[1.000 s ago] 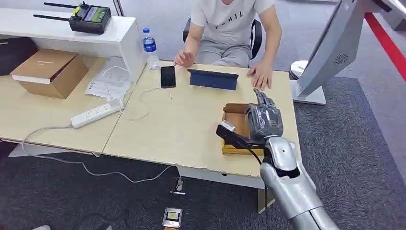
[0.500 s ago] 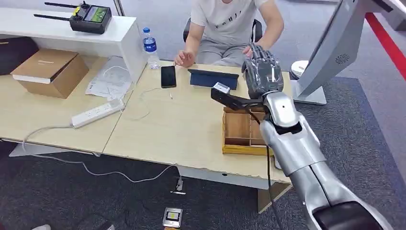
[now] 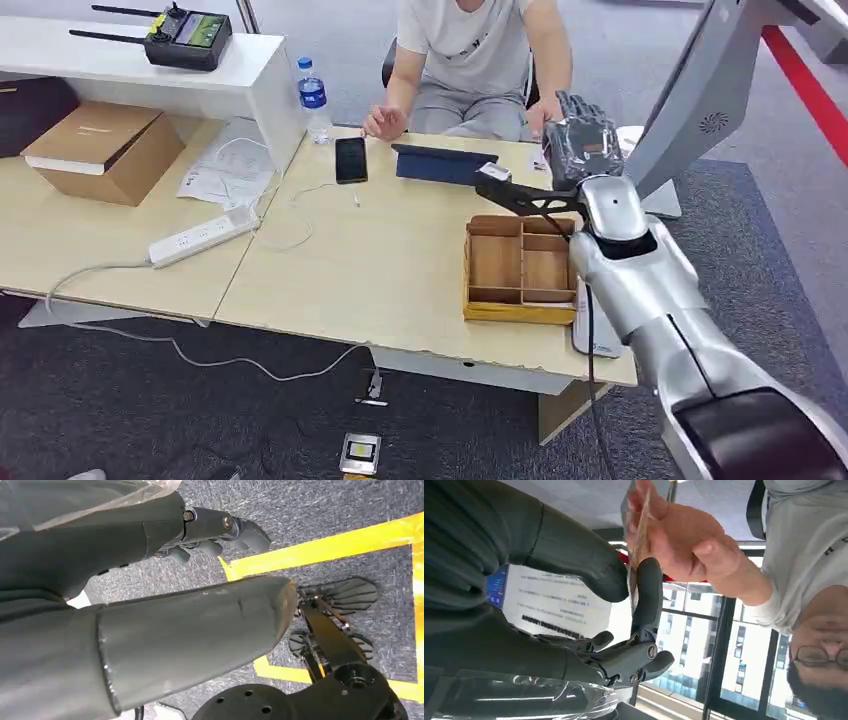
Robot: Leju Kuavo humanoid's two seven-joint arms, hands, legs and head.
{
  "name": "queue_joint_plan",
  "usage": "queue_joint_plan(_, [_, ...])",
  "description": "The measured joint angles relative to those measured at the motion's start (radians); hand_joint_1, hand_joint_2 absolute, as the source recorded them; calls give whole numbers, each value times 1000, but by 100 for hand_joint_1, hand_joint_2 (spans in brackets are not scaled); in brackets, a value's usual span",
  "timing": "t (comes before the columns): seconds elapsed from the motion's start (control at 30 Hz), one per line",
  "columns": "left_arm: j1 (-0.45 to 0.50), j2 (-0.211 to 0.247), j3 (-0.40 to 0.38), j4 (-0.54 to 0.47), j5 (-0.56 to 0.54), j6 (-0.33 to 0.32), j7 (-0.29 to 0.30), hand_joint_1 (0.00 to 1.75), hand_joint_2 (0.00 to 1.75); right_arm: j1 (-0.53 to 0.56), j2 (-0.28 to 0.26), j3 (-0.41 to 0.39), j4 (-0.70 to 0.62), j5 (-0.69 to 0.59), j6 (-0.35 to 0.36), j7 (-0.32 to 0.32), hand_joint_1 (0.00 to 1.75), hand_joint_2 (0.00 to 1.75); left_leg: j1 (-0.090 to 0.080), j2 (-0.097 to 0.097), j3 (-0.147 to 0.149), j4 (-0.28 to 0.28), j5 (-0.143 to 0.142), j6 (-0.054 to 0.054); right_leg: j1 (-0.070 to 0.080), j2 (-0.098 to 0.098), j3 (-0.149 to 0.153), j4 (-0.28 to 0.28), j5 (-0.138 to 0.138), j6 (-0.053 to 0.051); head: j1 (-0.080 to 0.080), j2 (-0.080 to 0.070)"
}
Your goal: Pass the card to the sensor for recognition and then transmit it.
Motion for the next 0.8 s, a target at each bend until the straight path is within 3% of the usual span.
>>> queue_joint_plan(0.8, [-1,0,-18,0,-13,-6,10,0,0,-5,-13,10,77,7,-7,0,175,175,0,0,0,0,0,0,0,0,0,0,0,0,0,0])
